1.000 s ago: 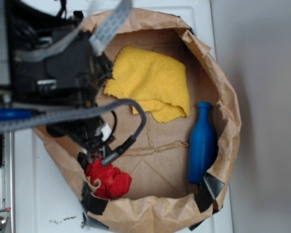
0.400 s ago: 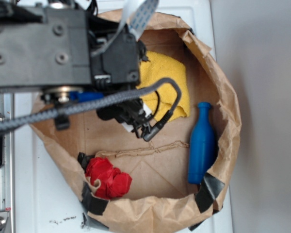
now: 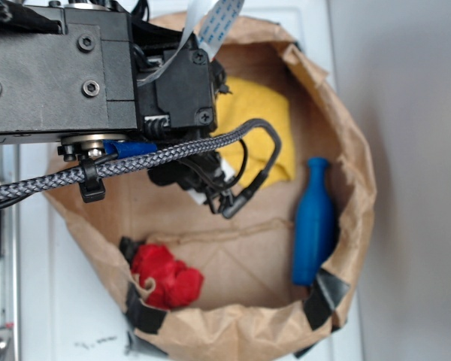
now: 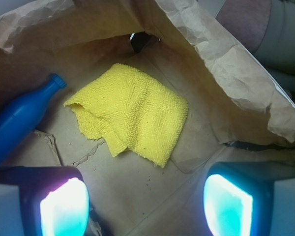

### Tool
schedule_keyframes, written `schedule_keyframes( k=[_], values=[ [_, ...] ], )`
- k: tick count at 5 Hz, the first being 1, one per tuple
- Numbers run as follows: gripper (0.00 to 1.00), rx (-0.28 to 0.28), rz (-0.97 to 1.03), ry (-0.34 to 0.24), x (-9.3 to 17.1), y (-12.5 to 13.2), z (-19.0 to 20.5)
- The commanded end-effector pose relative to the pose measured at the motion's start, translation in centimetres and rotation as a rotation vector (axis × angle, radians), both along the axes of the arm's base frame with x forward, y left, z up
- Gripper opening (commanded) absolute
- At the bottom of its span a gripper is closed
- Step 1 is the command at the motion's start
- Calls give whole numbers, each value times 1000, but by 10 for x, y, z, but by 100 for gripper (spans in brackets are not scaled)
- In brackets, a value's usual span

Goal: Grab the yellow cloth.

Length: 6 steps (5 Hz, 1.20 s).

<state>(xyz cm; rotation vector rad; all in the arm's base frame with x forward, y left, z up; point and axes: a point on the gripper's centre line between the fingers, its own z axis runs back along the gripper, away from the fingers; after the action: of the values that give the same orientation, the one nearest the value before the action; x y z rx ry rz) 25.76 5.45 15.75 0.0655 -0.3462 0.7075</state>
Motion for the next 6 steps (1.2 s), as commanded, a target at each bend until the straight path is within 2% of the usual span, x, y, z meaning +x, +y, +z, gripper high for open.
schedule_keyframes(
  k=[1, 3, 4, 5, 6],
  values=[
    [100, -12, 72, -58, 11, 16, -4],
    [100, 82, 144, -111, 29, 18, -47],
    [100, 122, 160, -115, 40, 33, -60],
    [100, 113, 199, -95, 46, 49, -58],
    [100, 113, 228, -98, 54, 58, -58]
  ],
)
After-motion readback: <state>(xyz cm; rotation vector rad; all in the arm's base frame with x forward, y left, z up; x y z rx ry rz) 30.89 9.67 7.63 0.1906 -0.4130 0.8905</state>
